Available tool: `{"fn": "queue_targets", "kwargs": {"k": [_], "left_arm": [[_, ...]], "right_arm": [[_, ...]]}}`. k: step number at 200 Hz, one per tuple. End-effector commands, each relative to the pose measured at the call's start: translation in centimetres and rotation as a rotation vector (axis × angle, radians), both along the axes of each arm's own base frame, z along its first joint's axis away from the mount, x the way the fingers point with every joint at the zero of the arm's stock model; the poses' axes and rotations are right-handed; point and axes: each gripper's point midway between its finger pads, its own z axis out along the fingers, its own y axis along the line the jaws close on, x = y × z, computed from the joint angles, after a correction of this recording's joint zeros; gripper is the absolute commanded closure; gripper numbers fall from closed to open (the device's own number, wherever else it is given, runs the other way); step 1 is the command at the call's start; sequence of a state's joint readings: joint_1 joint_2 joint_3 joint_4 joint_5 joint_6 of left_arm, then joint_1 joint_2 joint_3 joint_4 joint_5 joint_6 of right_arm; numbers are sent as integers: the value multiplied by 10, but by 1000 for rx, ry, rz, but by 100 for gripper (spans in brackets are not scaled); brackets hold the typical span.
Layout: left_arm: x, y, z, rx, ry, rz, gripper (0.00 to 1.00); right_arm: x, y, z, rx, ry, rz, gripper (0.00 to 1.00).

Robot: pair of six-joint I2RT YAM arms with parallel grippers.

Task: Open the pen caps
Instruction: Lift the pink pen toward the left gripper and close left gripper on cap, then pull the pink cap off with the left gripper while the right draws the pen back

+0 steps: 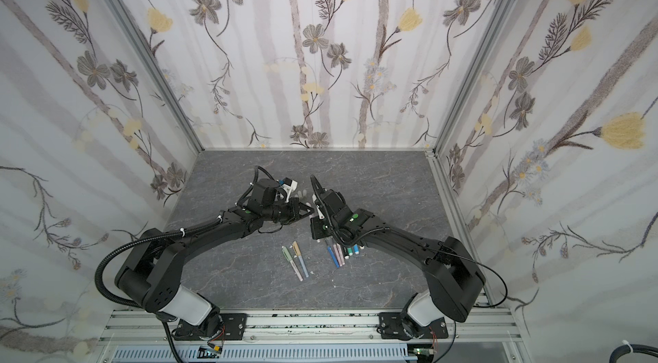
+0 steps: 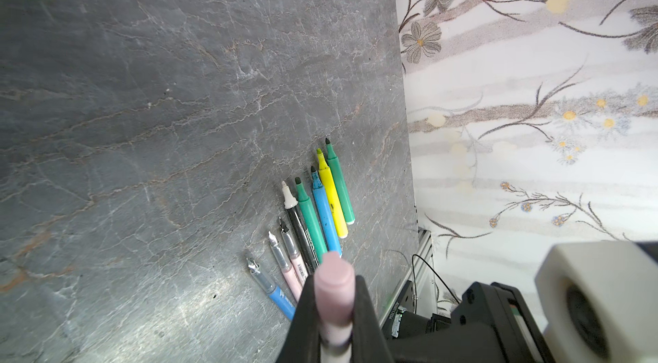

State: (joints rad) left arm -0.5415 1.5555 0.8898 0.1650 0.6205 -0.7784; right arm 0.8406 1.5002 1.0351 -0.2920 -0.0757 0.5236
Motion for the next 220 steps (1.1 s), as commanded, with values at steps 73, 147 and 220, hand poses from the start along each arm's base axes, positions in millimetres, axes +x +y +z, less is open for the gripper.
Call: {"fn": "queue_targets", "kwargs": {"k": [73, 147, 220], "left_arm": [[10, 10, 16, 30, -81, 34, 100], [14, 10, 10, 25, -72, 23, 100], [1, 15, 21, -14, -80, 8, 100]], "right_arm": [[-8, -7, 27, 74, -47, -3, 61], [-3, -5, 29, 43, -75, 24, 59], [3, 8, 17, 29, -53, 48, 60]]}}
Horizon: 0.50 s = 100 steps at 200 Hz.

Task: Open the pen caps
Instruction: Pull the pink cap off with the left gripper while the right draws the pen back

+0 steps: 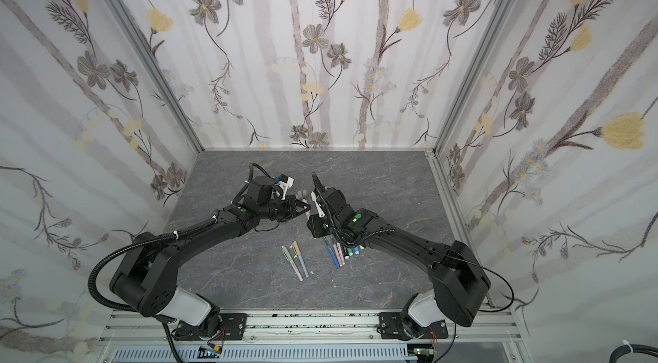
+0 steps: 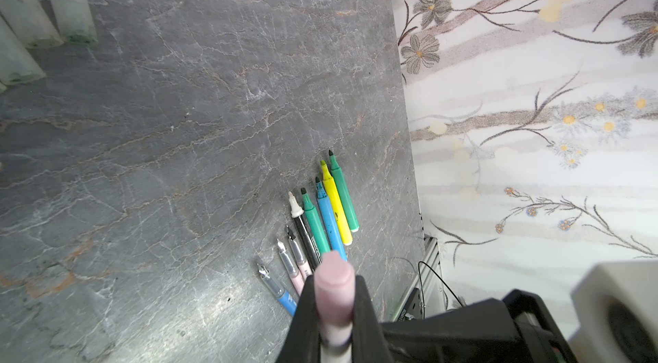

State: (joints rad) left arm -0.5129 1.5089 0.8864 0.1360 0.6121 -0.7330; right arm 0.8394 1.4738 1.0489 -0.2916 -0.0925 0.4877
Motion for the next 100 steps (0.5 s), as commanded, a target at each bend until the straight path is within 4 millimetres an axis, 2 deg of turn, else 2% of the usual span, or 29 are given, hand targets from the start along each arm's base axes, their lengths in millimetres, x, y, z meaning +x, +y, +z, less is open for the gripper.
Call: {"fn": "queue_targets", "kwargs": {"k": [1, 34, 69, 100], "left_arm": [[-4, 2, 9, -26, -29, -8, 100], [-9, 6, 17, -47, -41, -5, 100], [-8, 8, 10, -52, -35, 5, 100], [-3, 5, 10, -71, -25, 1, 100]], "right_arm": [[4, 5, 1, 5, -15, 10, 60], [7, 11, -3, 1, -7, 20, 62], [10, 16, -4, 7, -7, 32, 66], [12, 19, -8, 8, -18, 42, 80]]}}
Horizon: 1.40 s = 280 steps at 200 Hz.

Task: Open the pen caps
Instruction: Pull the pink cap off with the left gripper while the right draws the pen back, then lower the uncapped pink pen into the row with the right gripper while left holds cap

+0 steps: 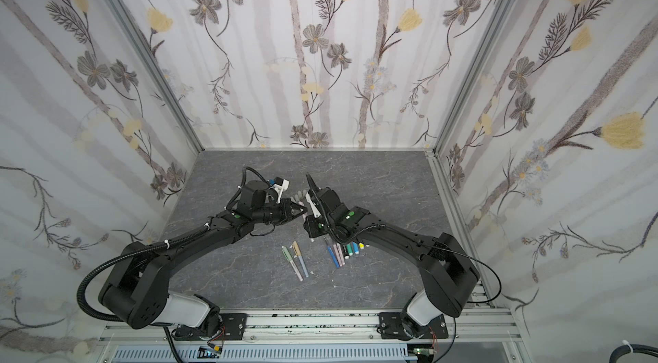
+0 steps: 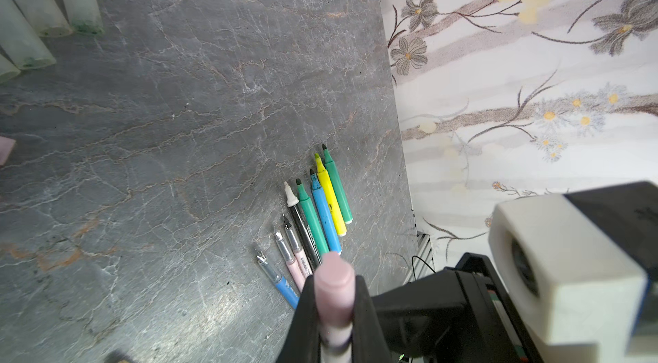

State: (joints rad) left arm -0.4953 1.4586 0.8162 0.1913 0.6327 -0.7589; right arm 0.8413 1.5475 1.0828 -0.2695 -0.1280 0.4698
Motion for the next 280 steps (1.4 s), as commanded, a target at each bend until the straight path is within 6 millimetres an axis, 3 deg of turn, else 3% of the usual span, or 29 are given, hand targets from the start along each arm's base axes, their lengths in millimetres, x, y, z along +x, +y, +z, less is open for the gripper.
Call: {"fn": "queue_targets", "kwargs": {"k": [1, 66, 115, 208, 280], "left_arm": [[5, -4, 9, -35, -21, -10, 100], [18, 7, 11, -29, -22, 50, 100], [30, 22, 6, 13, -20, 87, 100], [47, 29, 1, 30, -34, 84, 100], [54, 43, 4, 25, -43, 90, 100]], "right_arm": [[8, 5, 3, 13, -38, 2, 80], [4, 13, -3, 76, -32, 21, 100], [-13, 9, -10, 55, -7, 30, 100], [-56, -6, -34, -10, 48, 24, 100], [-63, -14, -41, -39, 67, 8, 100]]}}
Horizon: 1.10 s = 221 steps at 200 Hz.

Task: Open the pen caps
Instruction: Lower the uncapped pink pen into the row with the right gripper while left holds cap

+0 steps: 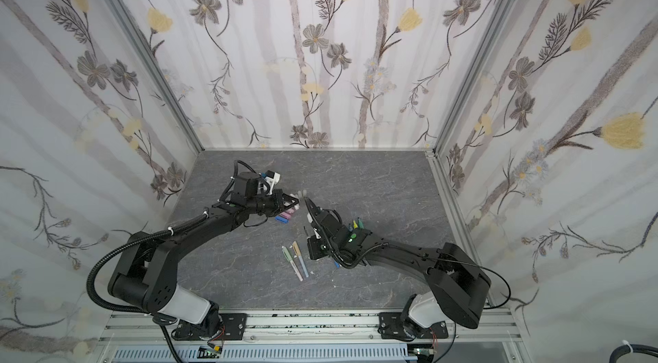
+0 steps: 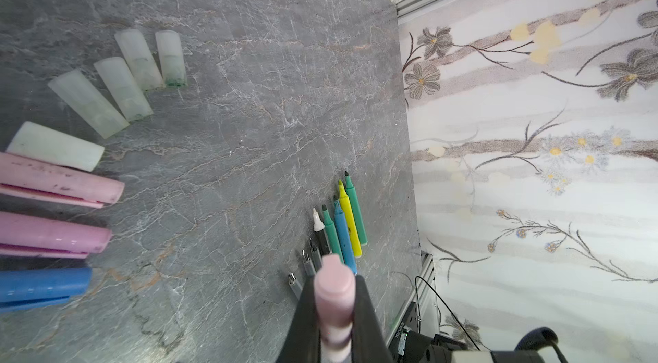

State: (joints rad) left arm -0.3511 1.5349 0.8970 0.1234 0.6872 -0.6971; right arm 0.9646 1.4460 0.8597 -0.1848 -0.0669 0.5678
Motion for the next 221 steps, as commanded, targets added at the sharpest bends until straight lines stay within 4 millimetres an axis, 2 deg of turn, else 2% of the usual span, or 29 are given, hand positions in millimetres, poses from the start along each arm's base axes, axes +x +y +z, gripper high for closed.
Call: {"fn": "queue_targets", "kwargs": {"k": [1, 21, 38, 71, 120, 141, 146, 165, 221], "left_arm": [[12, 6, 10, 5, -62, 18, 100], [10, 13, 8, 8, -57, 24, 100], [7, 24, 4, 18, -54, 44, 100], [-5, 53, -16, 43, -16, 96, 100], [-22, 80, -37, 58, 20, 160, 100], [-25, 86, -40, 64, 22, 174, 100], [-25, 88, -41, 66, 24, 176, 100], [-27, 89, -47, 73, 37, 174, 100], [-37, 92, -65, 85, 72, 176, 100]], "right_arm": [[-5, -4, -2, -16, 21, -3, 100], [-3, -10, -6, -51, 20, -15, 100], [-2, -19, -18, -115, 30, -35, 100], [-1, -33, -38, -210, 39, -65, 100], [3, -36, -49, -271, 35, -60, 100], [6, -33, -54, -288, 35, -50, 100], [5, -34, -65, -316, 52, -46, 100], [7, -34, -74, -343, 61, -46, 100], [10, -40, -83, -388, 64, -71, 100]]}}
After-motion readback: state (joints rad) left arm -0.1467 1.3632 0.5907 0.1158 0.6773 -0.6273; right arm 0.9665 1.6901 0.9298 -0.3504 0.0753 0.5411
